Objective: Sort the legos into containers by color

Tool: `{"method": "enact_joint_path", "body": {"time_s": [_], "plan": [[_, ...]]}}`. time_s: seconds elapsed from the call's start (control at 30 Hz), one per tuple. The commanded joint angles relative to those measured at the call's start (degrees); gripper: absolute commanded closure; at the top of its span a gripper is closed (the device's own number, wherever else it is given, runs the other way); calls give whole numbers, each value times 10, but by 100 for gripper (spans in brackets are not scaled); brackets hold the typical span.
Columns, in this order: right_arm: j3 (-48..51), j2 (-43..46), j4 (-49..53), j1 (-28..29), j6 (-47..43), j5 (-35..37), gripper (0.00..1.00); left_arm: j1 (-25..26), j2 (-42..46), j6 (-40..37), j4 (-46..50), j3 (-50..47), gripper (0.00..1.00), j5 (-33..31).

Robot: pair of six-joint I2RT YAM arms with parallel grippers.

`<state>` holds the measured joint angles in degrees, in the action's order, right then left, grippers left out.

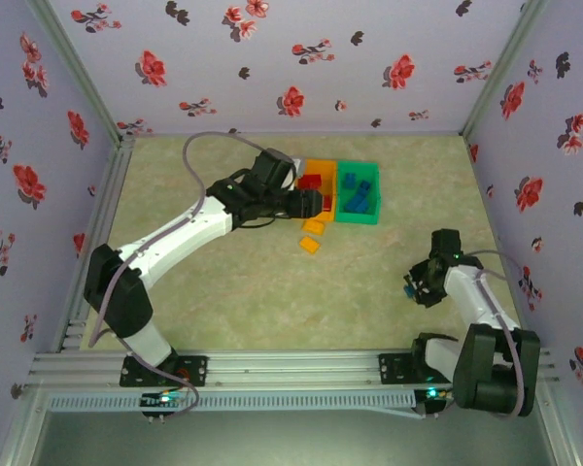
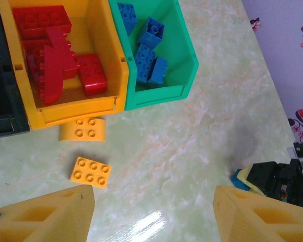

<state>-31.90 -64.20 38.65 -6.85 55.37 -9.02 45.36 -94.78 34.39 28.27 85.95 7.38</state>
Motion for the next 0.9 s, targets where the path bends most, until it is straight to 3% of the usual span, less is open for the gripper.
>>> {"method": "enact_joint_path", "body": {"time_s": [0.0, 0.2, 0.53, 0.87], "plan": [[-64, -12, -9, 15, -60, 16, 83, -4, 29, 0, 5, 2, 36, -19], [-224, -73, 6, 85, -132, 76, 86, -4, 42, -11, 42, -1, 36, -41], [-493, -265, 30, 184, -243, 82, 86, -12, 75, 23, 52, -53, 36, -80], [-660, -442, 73, 222, -296, 77, 84, -13, 85, 53, 57, -91, 35, -91]]}}
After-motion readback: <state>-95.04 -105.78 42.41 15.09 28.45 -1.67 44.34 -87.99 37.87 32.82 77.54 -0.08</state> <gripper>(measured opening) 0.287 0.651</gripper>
